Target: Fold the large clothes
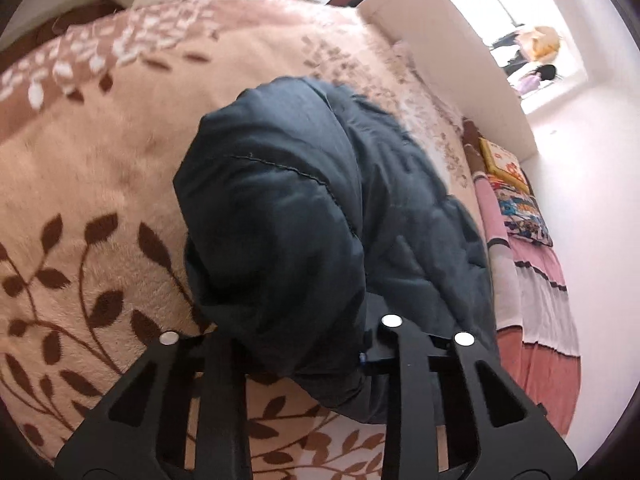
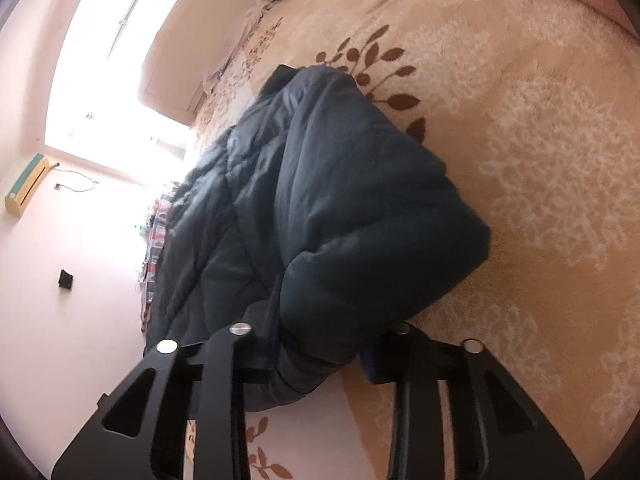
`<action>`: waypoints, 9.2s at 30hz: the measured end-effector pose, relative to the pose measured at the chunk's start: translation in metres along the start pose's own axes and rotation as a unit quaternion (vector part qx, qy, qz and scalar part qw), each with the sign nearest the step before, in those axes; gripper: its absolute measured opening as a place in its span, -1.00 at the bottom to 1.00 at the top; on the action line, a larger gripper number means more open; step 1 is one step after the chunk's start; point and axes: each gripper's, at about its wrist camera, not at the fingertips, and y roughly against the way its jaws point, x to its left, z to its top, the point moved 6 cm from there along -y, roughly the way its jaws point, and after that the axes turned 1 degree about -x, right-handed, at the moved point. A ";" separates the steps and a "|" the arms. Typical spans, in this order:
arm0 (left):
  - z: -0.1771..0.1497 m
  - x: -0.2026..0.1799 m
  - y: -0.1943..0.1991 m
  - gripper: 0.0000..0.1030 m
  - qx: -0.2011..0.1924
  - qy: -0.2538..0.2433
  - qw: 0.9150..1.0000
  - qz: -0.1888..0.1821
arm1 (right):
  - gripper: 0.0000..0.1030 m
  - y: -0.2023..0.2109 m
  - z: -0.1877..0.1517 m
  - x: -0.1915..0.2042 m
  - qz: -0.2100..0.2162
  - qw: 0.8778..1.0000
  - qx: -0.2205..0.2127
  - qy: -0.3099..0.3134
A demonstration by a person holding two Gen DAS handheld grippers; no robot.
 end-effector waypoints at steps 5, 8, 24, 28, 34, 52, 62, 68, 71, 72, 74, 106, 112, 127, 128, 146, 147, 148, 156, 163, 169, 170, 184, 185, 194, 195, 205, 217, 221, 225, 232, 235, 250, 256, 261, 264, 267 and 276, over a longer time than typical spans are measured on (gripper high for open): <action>-0.001 -0.007 0.035 -0.58 -0.008 -0.024 1.000 -0.007 | -0.55 0.027 -0.011 0.010 0.001 1.000 0.002 0.018; -0.018 0.006 0.059 -0.58 0.008 -0.032 0.999 -0.009 | -0.55 0.050 -0.034 0.011 -0.008 0.999 0.014 0.044; -0.109 0.082 0.129 -0.51 0.039 -0.035 0.996 0.078 | -0.53 0.102 -0.148 -0.024 -0.058 0.987 0.058 0.137; -0.114 0.087 0.123 -0.44 0.028 -0.023 0.994 0.106 | -0.49 0.095 -0.149 -0.027 -0.064 0.983 0.070 0.159; -0.117 0.085 0.123 -0.28 0.012 -0.026 0.991 0.134 | -0.46 0.091 -0.150 -0.027 -0.068 0.976 0.080 0.190; -0.113 0.090 0.126 0.20 0.021 -0.057 0.986 0.155 | -0.03 0.116 -0.159 -0.020 -0.127 0.972 0.081 0.181; -0.115 0.092 0.126 0.27 0.020 -0.081 0.987 0.138 | -0.27 0.149 -0.177 0.048 -0.188 0.936 0.031 0.295; -0.114 0.092 0.125 0.27 0.023 -0.101 0.985 0.139 | -0.65 0.080 -0.173 0.136 -0.153 0.914 0.050 0.373; -0.114 0.091 0.124 0.25 0.024 -0.112 0.984 0.137 | -0.65 0.043 -0.159 0.166 -0.140 0.915 0.054 0.375; -0.114 0.090 0.124 0.25 0.024 -0.116 0.983 0.138 | -0.66 0.034 -0.156 0.173 -0.136 0.916 0.056 0.374; -0.114 0.088 0.123 0.25 0.021 -0.129 0.981 0.141 | -0.69 0.009 -0.148 0.188 -0.127 0.916 0.067 0.374; -0.117 0.080 0.123 0.04 0.020 -0.153 0.979 0.131 | -0.98 -0.189 -0.133 0.163 -0.235 0.885 0.198 0.348; -0.120 0.077 0.127 -0.15 0.019 -0.159 0.980 0.116 | -0.97 -0.145 -0.128 0.190 -0.187 0.903 0.170 0.348; -0.117 0.075 0.131 -0.01 0.020 -0.140 0.984 0.105 | -0.99 -0.087 -0.203 0.143 -0.135 0.895 0.230 0.358; -0.116 0.076 0.131 0.02 0.023 -0.128 0.986 0.103 | -0.99 -0.092 -0.205 0.142 -0.139 0.891 0.232 0.365; -0.112 0.069 0.135 -0.51 0.002 -0.112 0.991 0.073 | -0.99 0.004 -0.220 0.146 -0.077 0.917 0.192 0.341; -0.110 0.069 0.137 -0.52 0.000 -0.114 0.991 0.074 | -0.99 0.013 -0.228 0.143 -0.071 0.917 0.198 0.339; -0.109 0.066 0.139 -0.53 -0.003 -0.119 0.990 0.074 | -0.99 0.022 -0.238 0.137 -0.062 0.916 0.211 0.336; -0.113 0.041 0.157 -0.55 -0.021 -0.168 0.982 0.078 | -0.99 -0.017 -0.278 0.097 -0.065 0.901 0.283 0.323; -0.119 -0.010 0.180 -0.57 -0.063 -0.249 0.962 0.090 | -1.00 -0.034 -0.274 0.087 -0.051 0.904 0.296 0.305; -0.119 -0.046 0.194 -0.57 -0.082 -0.300 0.946 0.088 | -0.93 0.050 -0.224 0.096 0.021 0.935 0.211 0.285; -0.120 -0.053 0.195 -0.57 -0.087 -0.311 0.942 0.088 | -0.93 0.066 -0.206 0.090 0.019 0.942 0.182 0.280; -0.199 -0.203 0.179 -0.58 -0.081 -0.495 0.865 0.000 | -0.91 0.073 -0.145 -0.052 -0.012 0.982 0.145 0.123; -0.210 -0.213 0.172 -0.58 -0.072 -0.506 0.860 -0.013 | -0.91 0.073 -0.146 -0.051 -0.007 0.981 0.147 0.125; -0.323 -0.259 0.100 -0.58 0.041 -0.602 0.794 -0.077 | -0.96 0.069 -0.149 -0.069 0.036 0.983 0.158 0.089; -0.333 -0.258 0.093 -0.58 0.057 -0.608 0.787 -0.083 | -0.97 0.069 -0.149 -0.071 0.040 0.983 0.159 0.085; -0.354 -0.232 0.058 -0.55 0.114 -0.612 0.779 -0.078 | -1.00 0.099 -0.151 -0.113 0.081 0.984 0.158 0.008; -0.360 -0.232 0.065 -0.01 0.142 -0.583 0.794 -0.103 | -0.93 0.225 -0.117 -0.097 0.006 0.998 0.015 0.069; -0.361 -0.234 0.074 0.16 0.158 -0.575 0.793 -0.122 | -0.93 0.240 -0.116 -0.040 0.035 0.991 0.008 0.127; -0.352 -0.231 0.093 0.17 0.186 -0.555 0.795 -0.156 | -0.93 0.222 -0.119 0.006 0.051 0.983 0.022 0.175; -0.299 -0.221 0.143 0.17 0.164 -0.526 0.811 -0.198 | -0.93 0.178 -0.142 0.023 0.037 0.974 0.087 0.204; -0.262 -0.227 0.140 0.17 0.127 -0.498 0.839 -0.177 | -0.93 0.159 -0.155 -0.001 -0.010 0.971 0.108 0.215; -0.231 -0.294 0.003 0.02 0.157 -0.411 0.897 -0.053 | -1.00 0.128 -0.181 -0.078 -0.074 0.978 0.130 0.147; -0.251 -0.295 -0.033 0.03 0.166 -0.446 0.879 0.004 | -1.00 0.118 -0.183 -0.094 -0.063 0.980 0.132 0.133; -0.260 -0.292 -0.048 0.05 0.153 -0.476 0.865 0.028 | -1.00 0.114 -0.184 -0.109 -0.047 0.984 0.136 0.109; -0.261 -0.288 -0.052 0.05 0.146 -0.477 0.866 0.027 | -1.00 0.115 -0.182 -0.113 -0.047 0.983 0.139 0.110; -0.262 -0.286 -0.055 0.06 0.142 -0.478 0.867 0.027 | -1.00 0.112 -0.180 -0.116 -0.048 0.983 0.141 0.111; -0.268 -0.282 -0.060 0.07 0.122 -0.492 0.861 0.031 | -1.00 0.112 -0.173 -0.118 -0.042 0.982 0.149 0.109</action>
